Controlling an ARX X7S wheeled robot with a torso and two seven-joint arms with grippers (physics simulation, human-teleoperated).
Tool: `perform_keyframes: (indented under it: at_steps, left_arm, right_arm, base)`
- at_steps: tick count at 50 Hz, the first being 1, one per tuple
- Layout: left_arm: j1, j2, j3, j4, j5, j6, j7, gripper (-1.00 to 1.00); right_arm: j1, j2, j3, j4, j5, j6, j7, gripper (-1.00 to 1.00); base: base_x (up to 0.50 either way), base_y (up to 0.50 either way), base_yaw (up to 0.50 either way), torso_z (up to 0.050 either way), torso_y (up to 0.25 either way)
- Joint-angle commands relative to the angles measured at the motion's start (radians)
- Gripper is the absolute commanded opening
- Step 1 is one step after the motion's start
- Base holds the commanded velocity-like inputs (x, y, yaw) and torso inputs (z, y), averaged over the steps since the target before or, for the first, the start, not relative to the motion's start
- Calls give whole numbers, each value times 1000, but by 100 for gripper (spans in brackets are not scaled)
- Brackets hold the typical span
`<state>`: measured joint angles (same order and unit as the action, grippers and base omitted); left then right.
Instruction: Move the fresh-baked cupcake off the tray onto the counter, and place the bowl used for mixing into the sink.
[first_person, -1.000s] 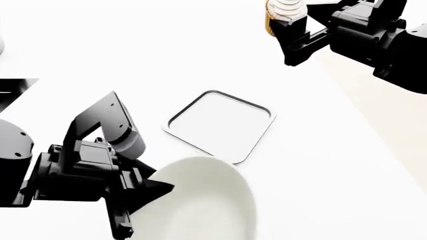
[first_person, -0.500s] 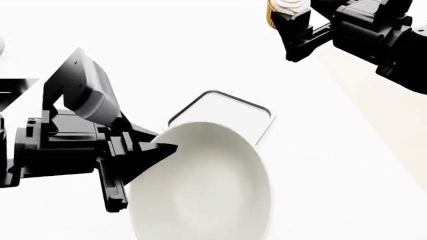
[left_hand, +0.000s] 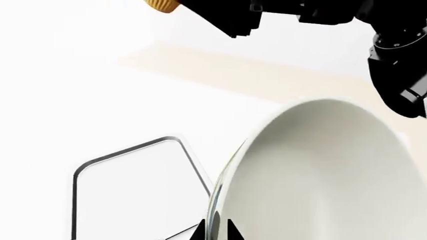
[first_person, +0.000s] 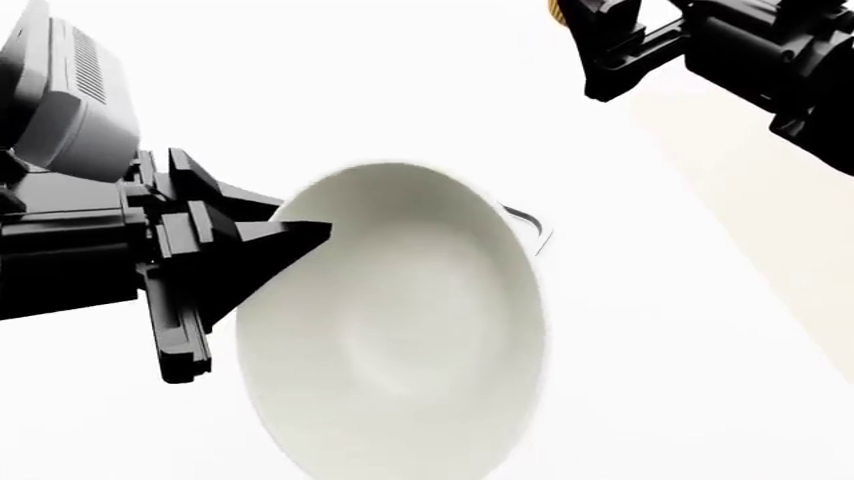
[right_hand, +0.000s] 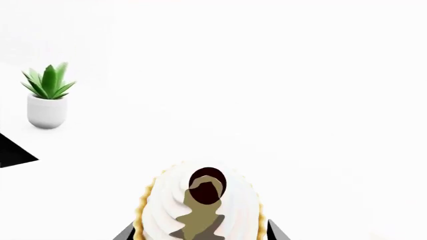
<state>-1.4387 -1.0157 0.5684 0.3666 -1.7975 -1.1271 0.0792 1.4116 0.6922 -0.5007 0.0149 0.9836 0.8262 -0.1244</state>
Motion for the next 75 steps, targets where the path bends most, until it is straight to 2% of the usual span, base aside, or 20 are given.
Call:
perform_keyframes:
  at_steps: [1,12,75]
  left_arm:
    - [-15,-9,-26,-6,12,22,1,-100]
    - [0,-26,-35,0,34,36,12,-100]
    - [29,-22,-35,9,102,70,32,-100]
  right_arm:
    - [0,8,-1,-23,-30,-28,-25,-100]
    - [-7,13,-17,-27,-53,-44,-39,-100]
    - [-4,19,-43,-37,-73,-47,-49,-100]
  base:
    - [0,0,0,0,0]
    - [0,62,0,0,0]
    - [-3,500,0,0,0]
